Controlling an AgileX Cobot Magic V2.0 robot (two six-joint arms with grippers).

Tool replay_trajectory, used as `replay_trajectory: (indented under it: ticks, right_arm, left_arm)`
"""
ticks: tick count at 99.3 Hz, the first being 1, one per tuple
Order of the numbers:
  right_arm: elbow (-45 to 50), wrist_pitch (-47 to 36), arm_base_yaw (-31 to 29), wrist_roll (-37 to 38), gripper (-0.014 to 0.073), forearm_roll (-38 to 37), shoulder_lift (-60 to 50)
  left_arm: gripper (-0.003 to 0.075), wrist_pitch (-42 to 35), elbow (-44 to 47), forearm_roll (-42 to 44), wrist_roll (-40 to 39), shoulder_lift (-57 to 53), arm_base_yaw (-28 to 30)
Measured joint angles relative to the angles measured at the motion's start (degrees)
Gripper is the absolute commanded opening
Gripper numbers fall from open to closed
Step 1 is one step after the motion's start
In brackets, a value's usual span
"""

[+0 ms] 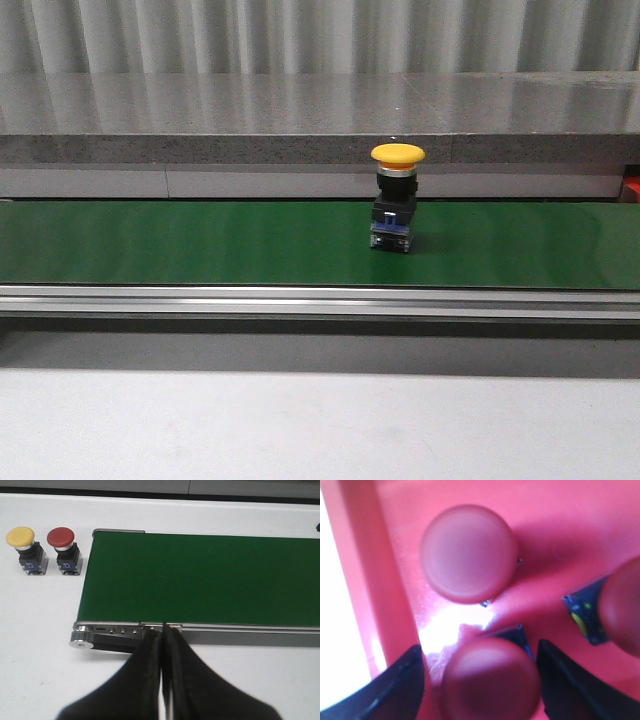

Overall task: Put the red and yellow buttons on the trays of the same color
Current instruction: 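Carry the red button into the red tray and open the right gripper, then grasp the yellow button at the belt's far end with the right gripper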

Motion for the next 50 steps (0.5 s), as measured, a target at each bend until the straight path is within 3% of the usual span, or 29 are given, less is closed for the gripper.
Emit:
replay_trajectory:
  ticks: [36,50]
  right_arm:
    - [0.0,10.0,-1.5,0.0,0.0496,-0.1,-13.2]
    - [1.2,14.6,0.7,-0.1,0.0496,-0.2,-18.7]
  left_arm:
    - [-0.0019,0.0,0.0,0.0,0.0,0.0,0.0]
    - [-0.0019,0.0,0.0,0.0,0.0,0.0,0.0]
